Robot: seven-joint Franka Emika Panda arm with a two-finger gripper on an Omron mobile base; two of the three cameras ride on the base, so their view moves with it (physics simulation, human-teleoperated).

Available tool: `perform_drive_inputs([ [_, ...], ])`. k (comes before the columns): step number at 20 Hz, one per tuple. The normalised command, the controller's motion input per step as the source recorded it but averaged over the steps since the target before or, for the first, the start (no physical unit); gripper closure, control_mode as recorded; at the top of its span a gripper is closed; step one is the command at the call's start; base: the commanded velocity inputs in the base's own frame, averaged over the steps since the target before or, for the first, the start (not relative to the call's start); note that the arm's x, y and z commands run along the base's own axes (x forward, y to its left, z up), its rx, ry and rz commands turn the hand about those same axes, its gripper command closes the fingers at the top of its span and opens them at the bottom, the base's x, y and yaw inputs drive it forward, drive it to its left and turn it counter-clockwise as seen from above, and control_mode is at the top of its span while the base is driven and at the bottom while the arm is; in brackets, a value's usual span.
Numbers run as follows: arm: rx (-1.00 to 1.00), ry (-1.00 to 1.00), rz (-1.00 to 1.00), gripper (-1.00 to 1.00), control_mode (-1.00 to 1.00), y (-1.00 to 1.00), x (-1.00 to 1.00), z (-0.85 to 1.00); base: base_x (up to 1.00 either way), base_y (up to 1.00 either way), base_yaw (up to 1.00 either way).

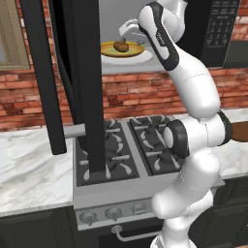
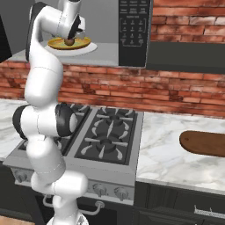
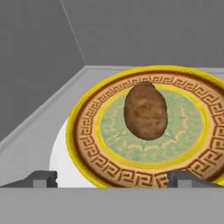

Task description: Retrieve the reheated potato from the microwave, then place the potato, cheese, and condiment on the cutting board.

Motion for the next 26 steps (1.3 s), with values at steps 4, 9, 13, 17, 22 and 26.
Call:
perform_drive_inputs([
  [4, -0.07, 0.0, 0.11, -1.0, -1.0, 0.06, 0.36, -0.11, 0.0, 0.0, 0.0],
  [9, -0.03, -0.02, 0.09, -1.0, -1.0, 0.0, 0.41, -0.05, 0.0, 0.0, 0.0],
  [13, -0.09, -0.05, 0.08, -1.0, -1.0, 0.01, 0.33, -0.04, 0.0, 0.0, 0.0],
  [17, -0.1, -0.01, 0.01, -1.0, -1.0, 0.05, 0.35, 0.0, 0.0, 0.0, 0.0],
  [22, -0.06, 0.0, 0.0, -1.0, -1.0, 0.04, 0.31, 0.0, 0.0, 0.0, 0.0],
  [26, -0.02, 0.0, 0.0, -1.0, -1.0, 0.06, 0.24, 0.0, 0.0, 0.0, 0.0],
])
